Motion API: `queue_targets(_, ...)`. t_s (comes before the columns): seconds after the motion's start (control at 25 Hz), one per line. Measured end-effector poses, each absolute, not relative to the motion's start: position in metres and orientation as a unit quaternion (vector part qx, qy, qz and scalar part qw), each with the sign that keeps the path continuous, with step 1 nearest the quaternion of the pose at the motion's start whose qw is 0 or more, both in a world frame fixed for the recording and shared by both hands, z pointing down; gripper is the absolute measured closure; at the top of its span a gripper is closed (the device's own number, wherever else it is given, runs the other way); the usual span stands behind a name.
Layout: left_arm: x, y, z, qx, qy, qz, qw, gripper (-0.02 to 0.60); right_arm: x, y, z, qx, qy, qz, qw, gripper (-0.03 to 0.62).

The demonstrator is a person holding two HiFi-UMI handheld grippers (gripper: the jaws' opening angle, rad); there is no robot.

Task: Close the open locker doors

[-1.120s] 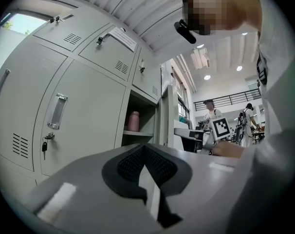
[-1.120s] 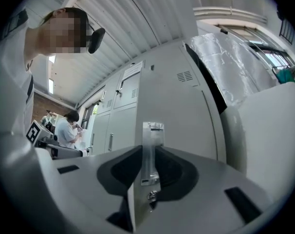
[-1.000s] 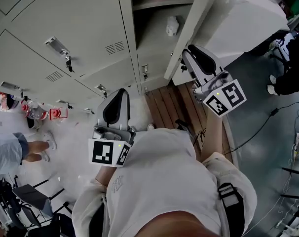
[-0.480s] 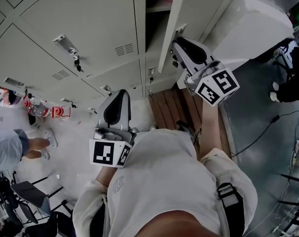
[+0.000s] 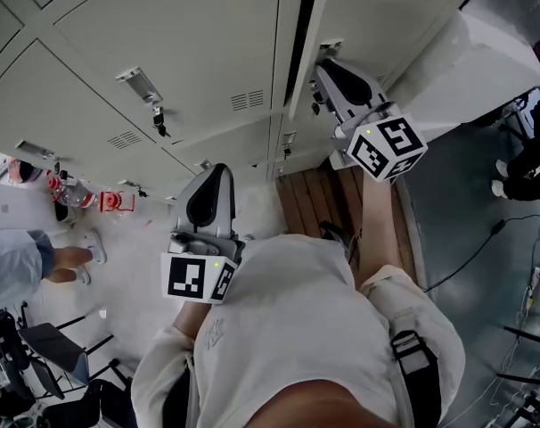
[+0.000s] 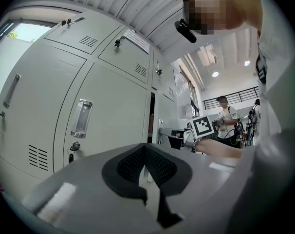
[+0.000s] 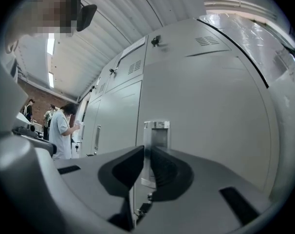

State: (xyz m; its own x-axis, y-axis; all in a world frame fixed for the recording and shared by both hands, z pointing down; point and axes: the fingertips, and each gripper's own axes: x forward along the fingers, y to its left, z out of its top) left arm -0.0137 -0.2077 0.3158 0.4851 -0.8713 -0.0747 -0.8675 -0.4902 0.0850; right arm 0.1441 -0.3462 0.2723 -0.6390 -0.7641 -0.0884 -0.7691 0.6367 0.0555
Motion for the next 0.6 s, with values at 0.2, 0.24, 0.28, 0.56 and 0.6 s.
queue_targets(0.2, -0.028, -0.22, 0.314, 0.86, -0.508, -0.053, 0.017, 0.589, 0.136, -0.368, 0.272, -0.445, 0.894, 0.049, 0.014, 0.551)
queue_targets(0.24, -0.03, -0.222, 0.313, 0.86, -0.508, -0.052, 0.017, 0.589, 0.135, -0.372, 0.272, -0.449, 0.892, 0.05, 0.013, 0.553)
queue_targets(0.28, -0.032, -0.224, 0.312, 0.86, -0.508, -0.052, 0.017, 0.589, 0.135, -0.375, 0.272, -0.453, 0.89, 0.049, 0.012, 0.554)
queue_targets(0.56, -0.044, -0.239, 0.31, 0.861, -0.505, -0.052, 0.019, 0.589, 0.134, -0.385, 0.272, -0.468, 0.882, 0.049, 0.01, 0.559)
queue_targets(0.6, -0.045, -0.241, 0.31, 0.862, -0.504, -0.052, 0.02, 0.589, 0.135, -0.385, 0.272, -0.47, 0.881, 0.05, 0.009, 0.559)
